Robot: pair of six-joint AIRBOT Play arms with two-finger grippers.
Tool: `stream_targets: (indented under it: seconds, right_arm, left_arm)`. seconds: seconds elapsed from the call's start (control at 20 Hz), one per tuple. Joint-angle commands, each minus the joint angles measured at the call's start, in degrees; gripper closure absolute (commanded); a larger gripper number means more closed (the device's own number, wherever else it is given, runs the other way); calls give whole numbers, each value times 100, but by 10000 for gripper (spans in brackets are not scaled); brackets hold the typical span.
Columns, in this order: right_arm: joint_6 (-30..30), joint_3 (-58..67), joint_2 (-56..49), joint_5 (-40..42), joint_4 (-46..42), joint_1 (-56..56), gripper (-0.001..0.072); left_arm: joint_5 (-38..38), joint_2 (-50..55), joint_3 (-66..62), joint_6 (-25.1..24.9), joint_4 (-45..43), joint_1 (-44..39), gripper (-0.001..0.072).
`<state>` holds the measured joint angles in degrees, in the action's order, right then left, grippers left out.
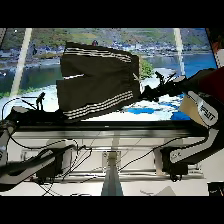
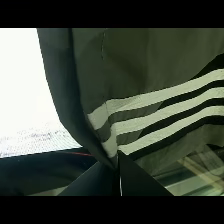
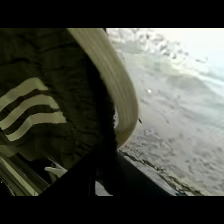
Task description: Fold the clothes and pants, and hang the long-sleeved shirts on hangers.
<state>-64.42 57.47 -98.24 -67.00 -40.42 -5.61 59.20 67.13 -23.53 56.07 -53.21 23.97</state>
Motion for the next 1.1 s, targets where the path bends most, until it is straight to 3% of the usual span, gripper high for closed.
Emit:
stream_targets:
  seconds: [0.0,0.25,0.4,0.65,0.75,0.85,0.95,1.05]
  right_arm:
    - [133,223,-98,-197,37,4,682]
    - [374,879,433,-610,133,7,689]
    - [396,1255,1399,-610,164,52,690]
    - [391,2140,3272,-625,319,411,690]
    - [385,2608,3954,-527,321,551,689]
    - [343,3056,4581,-376,356,638,689]
    - [136,3390,5106,-203,533,643,689]
    - [-26,3606,5541,-31,675,643,689]
  left_arm:
    - [-452,-7,-13,2,-11,0,690]
    - [177,-11,-975,2,17,0,690]
    - [647,-155,-2387,2,483,0,691]
    - [570,-1034,-4909,2,1305,4,691]
    - [153,-1561,-5687,2,1298,28,691]
    - [-730,-2234,-6107,0,1244,83,690]
    - [-1718,-2942,-6133,0,1080,155,691]
    - [-2197,-3473,-6131,2,640,186,691]
